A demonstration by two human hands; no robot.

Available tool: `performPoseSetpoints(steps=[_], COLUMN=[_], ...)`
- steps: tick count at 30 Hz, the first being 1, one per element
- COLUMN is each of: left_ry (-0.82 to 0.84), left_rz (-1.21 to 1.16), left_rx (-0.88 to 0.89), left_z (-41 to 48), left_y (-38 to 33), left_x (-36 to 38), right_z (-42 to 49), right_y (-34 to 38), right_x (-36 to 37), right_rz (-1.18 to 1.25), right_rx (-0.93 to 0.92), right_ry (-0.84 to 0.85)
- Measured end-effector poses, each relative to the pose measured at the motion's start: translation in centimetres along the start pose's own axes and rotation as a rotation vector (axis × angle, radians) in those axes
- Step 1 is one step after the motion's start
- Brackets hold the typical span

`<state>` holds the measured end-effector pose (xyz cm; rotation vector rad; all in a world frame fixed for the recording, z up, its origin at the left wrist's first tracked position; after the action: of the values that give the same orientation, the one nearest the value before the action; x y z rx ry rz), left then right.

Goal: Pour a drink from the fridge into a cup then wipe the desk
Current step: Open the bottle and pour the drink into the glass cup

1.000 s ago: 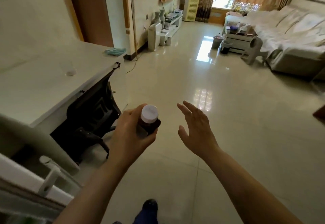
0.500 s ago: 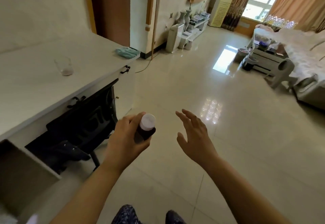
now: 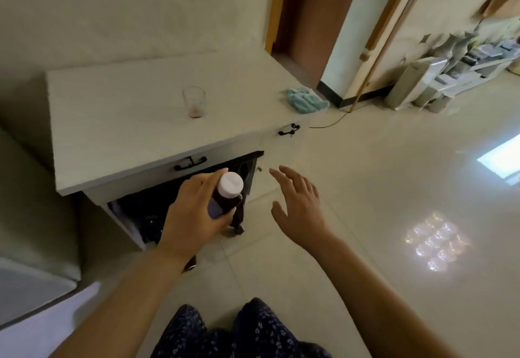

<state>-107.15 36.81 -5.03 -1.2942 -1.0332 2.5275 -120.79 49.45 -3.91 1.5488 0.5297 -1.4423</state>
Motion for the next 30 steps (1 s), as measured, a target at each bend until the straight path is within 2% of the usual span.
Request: performPoseSetpoints(steps=[7, 17, 23, 30], left_ry=[-0.109, -0.250, -0.260, -0.261], left_rz=[0.097, 0.149, 0.029, -0.255], left_rx=[-0.149, -0.320, -0.409, -0.557], left_z=[7.1, 15.7, 22.1, 25.5], left_y=[3.6, 14.4, 22.9, 31.0], left_x=[-0.3, -2.4, -2.2, 0.4], right_z=[12.1, 26.4, 35.6, 40.9], right_y=[0.3, 2.5, 4.1, 3.9], right_x=[0.5, 6.1, 9.8, 14.4], right_rz=[0.057, 0.103, 0.084, 0.039], right_rx=[-0.211, -0.311, -0.264, -0.217], right_ry=[0.059, 0.179, 0.222, 0.328])
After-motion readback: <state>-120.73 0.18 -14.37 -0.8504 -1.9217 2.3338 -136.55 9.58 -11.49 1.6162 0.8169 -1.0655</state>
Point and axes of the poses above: each hand's wrist, its own z-axis towards the middle knuckle, its own x-axis out of the palm, y = z × x, the point moved 9 cm from there along z, towards the middle knuckle, and after that the axes turned 2 degrees about -z, right-handed, at the moved point
